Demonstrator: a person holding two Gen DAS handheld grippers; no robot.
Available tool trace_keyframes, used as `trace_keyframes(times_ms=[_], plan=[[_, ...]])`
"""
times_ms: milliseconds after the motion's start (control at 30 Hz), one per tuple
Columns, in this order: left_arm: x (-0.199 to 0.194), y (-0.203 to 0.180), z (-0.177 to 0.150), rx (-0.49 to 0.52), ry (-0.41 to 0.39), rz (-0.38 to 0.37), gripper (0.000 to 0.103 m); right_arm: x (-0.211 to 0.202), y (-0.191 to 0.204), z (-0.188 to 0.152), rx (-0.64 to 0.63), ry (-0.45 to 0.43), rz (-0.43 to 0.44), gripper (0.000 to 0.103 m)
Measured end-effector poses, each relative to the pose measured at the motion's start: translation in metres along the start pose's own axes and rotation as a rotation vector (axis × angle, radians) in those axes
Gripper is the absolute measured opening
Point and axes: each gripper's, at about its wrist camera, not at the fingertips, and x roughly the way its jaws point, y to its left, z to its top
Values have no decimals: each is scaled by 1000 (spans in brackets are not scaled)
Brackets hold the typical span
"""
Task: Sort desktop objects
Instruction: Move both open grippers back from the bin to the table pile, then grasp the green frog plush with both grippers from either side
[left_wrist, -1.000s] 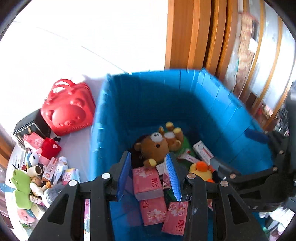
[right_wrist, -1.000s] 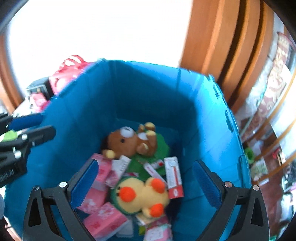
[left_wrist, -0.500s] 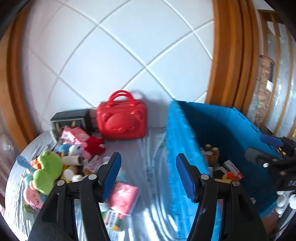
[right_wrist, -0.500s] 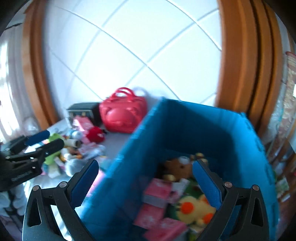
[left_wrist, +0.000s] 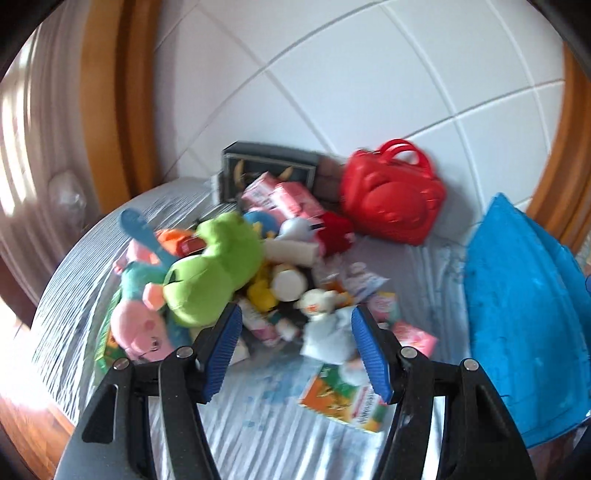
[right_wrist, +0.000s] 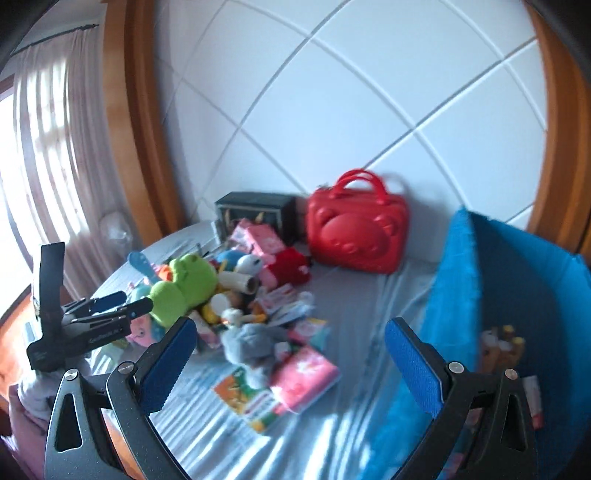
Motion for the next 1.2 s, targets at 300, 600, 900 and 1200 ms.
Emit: trace_keyframes(times_ms=[300, 600, 900, 1200], plan=[[59, 120, 2, -160, 106, 122, 61, 106, 52, 0, 45, 122, 61, 103], [147, 162, 42, -244, 173, 164, 61, 158, 51, -10, 85, 230, 14, 103], [213, 135, 27, -159, 276, 37, 63, 194, 31, -6, 134, 279, -70, 103], [161, 105, -46, 147, 193, 15, 82, 254, 87, 7, 26, 303, 40, 103]])
